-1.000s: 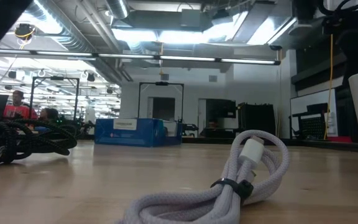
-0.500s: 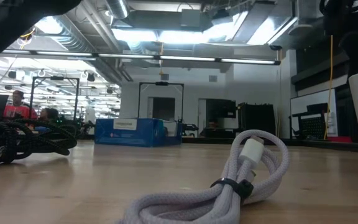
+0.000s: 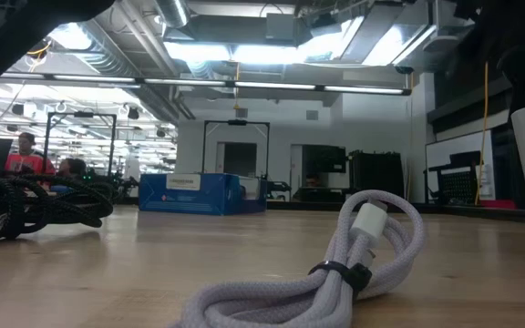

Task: Pick and place USB-C Cables
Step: Put the top black charger cable into the white bin, then adjust the white bin

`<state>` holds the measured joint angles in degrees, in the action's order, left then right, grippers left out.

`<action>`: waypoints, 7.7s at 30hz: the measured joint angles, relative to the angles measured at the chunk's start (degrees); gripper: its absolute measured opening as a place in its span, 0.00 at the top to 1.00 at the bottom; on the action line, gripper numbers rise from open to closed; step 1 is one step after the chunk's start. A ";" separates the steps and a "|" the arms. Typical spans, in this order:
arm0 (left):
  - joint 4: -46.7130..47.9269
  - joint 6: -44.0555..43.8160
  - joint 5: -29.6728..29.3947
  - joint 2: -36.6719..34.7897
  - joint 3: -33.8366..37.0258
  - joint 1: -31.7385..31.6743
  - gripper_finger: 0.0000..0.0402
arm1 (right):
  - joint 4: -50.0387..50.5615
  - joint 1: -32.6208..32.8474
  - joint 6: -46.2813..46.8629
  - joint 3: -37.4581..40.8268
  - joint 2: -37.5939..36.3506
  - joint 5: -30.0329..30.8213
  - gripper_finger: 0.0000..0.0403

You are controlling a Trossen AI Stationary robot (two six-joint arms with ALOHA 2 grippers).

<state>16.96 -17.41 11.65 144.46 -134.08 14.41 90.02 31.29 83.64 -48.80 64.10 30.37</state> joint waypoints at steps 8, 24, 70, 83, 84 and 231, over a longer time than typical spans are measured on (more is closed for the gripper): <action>0.16 2.35 -1.04 0.00 0.00 0.90 0.83 | 0.00 0.00 -0.05 -0.02 0.00 0.00 0.43; -0.34 4.73 -0.78 0.00 0.00 1.90 0.71 | 0.00 0.00 -0.11 -0.02 0.00 0.00 0.43; -5.50 7.54 4.20 1.70 -0.04 6.85 0.59 | -0.02 0.02 -0.12 0.00 0.00 -0.02 0.43; -12.31 7.17 -5.15 3.43 0.00 9.59 0.70 | -0.65 0.02 0.07 0.00 0.00 -2.04 0.43; -12.53 7.22 -6.51 3.50 0.02 9.54 0.72 | -0.66 0.02 0.07 -0.01 0.00 -2.03 0.43; 64.32 22.62 -28.47 -48.15 26.34 -13.00 1.00 | -27.61 8.19 -18.58 -39.91 47.39 -25.45 0.99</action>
<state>81.28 5.21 -16.82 96.31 -107.74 1.41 62.41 39.48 65.06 -88.71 111.48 4.92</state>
